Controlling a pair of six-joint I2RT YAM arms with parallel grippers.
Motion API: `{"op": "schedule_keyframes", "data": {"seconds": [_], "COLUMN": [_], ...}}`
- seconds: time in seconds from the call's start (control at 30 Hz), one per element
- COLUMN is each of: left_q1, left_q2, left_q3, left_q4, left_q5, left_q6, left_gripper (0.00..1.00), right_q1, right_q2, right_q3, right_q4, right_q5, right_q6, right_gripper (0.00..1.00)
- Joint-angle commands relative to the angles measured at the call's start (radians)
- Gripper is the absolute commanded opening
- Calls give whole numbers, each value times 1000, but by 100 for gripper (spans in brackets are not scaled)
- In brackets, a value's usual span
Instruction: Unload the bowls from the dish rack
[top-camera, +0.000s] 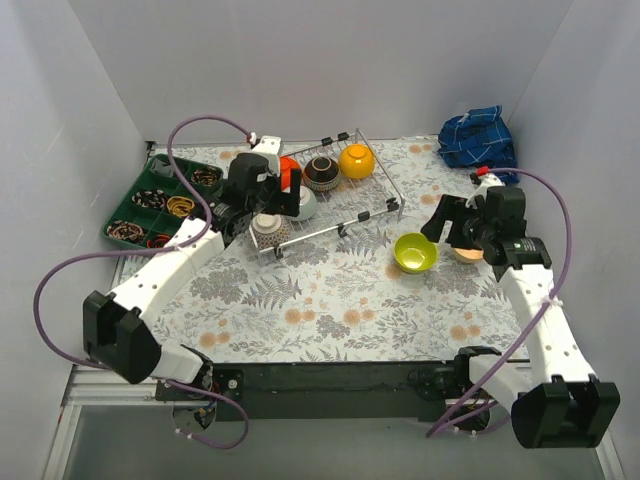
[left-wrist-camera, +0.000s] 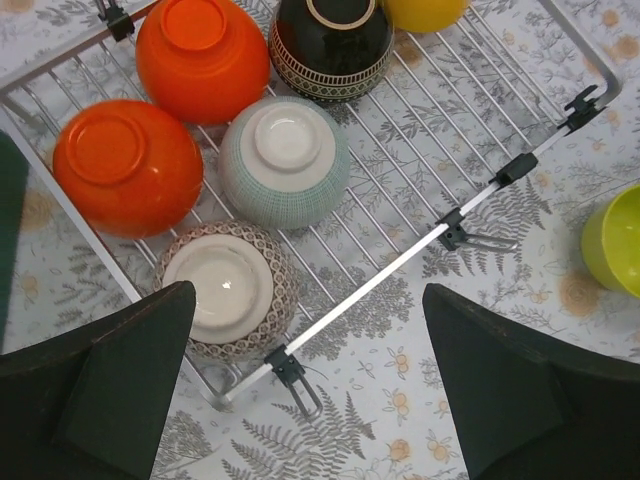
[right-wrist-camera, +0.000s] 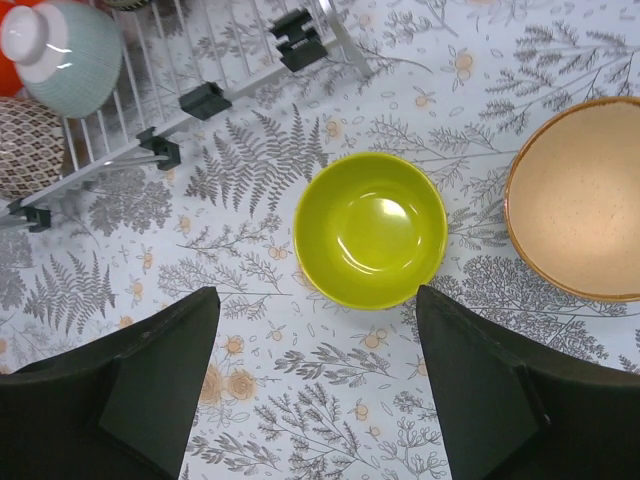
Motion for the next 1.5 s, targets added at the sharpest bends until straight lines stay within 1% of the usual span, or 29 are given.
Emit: {"op": "schedule_keyframes", "data": {"seconds": [0.0, 0.03, 0.07, 0.1, 0.17, 0.23, 0.33, 0.57, 0.77, 0.97, 1.13, 1.23, 1.37, 1.47], "left_q1": [-27, -51, -65, -84, -119, -134, -145, -148, -148, -156, -164, -173, -182, -184], "left_q2": [127, 156, 184, 243, 297, 359, 429, 546, 638, 672, 706, 707, 709, 697], "left_q3": [131, 151, 165, 189, 203, 222, 252, 268, 329, 348, 352, 372, 426, 423], "left_q4": [-10, -10, -8, -7, 5, 9, 18, 124, 128, 128, 118, 81, -6, -13], "left_q5": [-51, -76, -144, -174, -258, -264, -287, -347, -372, -366, -410, -415, -404, -410], "left_q6": [217, 257, 297, 393, 475, 557, 620, 767, 790, 781, 766, 730, 649, 635], "left_gripper": [98, 98, 98, 98, 98, 98, 98, 98, 98, 98, 98, 98, 98, 98], "right_q1": [-1, 0, 1, -1, 1, 1, 7, 40, 59, 73, 74, 73, 73, 73], "right_q2": [-119, -134, -159, -171, -197, -208, -217, -191, -164, -130, -114, -105, -105, -108], "right_q3": [-12, -17, -26, -29, -35, -37, -34, -8, 19, 14, 11, 9, 12, 12], "right_q4": [-4, 4, 5, 8, 12, 10, 4, 1, 1, 10, 15, 18, 22, 24], "right_q5": [-45, -59, -59, -59, -59, -76, -99, -93, -85, -85, -81, -87, -90, -96], "right_q6": [-51, -62, -69, -75, -86, -89, -86, -88, -89, -92, -95, -94, -89, -88], "right_gripper": [88, 89, 89, 89, 89, 89, 90, 90, 90, 90, 90, 90, 89, 89]}}
